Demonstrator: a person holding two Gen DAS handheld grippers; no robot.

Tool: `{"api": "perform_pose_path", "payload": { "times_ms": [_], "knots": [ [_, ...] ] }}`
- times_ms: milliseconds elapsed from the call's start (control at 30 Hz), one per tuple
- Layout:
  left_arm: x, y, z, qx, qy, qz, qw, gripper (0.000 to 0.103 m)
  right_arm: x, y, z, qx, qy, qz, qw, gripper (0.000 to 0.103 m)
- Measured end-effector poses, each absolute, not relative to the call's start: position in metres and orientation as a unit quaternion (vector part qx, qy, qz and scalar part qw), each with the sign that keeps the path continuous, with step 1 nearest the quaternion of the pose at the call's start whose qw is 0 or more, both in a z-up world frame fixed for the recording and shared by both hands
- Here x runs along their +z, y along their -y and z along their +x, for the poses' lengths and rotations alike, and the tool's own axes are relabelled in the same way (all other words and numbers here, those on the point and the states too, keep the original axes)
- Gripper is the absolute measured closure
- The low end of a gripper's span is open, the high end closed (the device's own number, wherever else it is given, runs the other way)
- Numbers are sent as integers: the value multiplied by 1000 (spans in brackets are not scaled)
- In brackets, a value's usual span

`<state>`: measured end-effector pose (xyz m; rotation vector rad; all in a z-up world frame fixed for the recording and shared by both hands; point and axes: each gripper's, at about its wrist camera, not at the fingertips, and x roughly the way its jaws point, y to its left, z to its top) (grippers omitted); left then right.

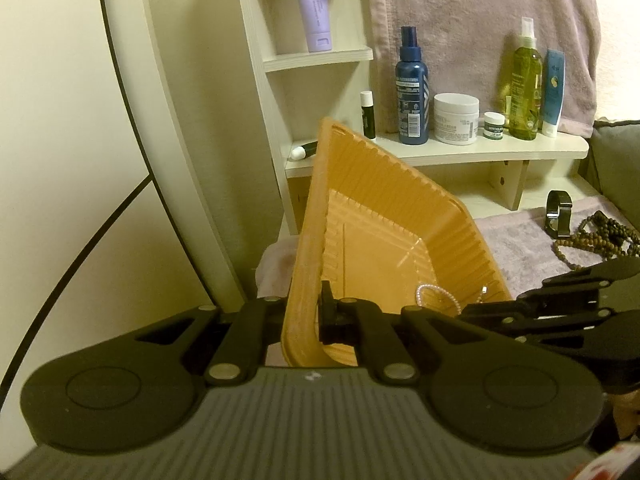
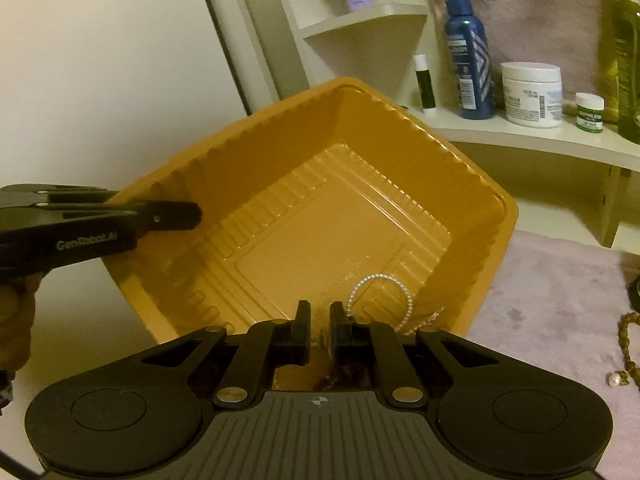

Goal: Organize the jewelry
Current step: 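Grasp the black watch with the right gripper and drop it into the tray, then grasp the brown wooden bead necklace on the towel with the right gripper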

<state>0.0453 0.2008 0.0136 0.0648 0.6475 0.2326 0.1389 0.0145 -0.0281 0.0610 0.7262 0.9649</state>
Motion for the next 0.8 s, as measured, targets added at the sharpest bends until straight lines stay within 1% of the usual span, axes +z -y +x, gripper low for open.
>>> {"api": "perform_pose_path", "payload": {
  "times_ms": [67,133,300,567,800],
  "knots": [
    [14,-201,46,114,-317,31,941,97,-25,-8,137,444,-334,32,831,84],
    [14,-201,46,115,-317,32,941,97,-22,3,136,428,-326,39,842,82],
    [13,-200,46,115,-317,31,941,97,-25,44,133,354,-319,45,878,75],
    [12,-199,46,116,-316,31,941,97,-45,118,136,231,-340,22,911,74],
    [13,-198,46,116,-317,33,941,97,-61,146,141,214,-353,-11,911,74]
  ]
}}
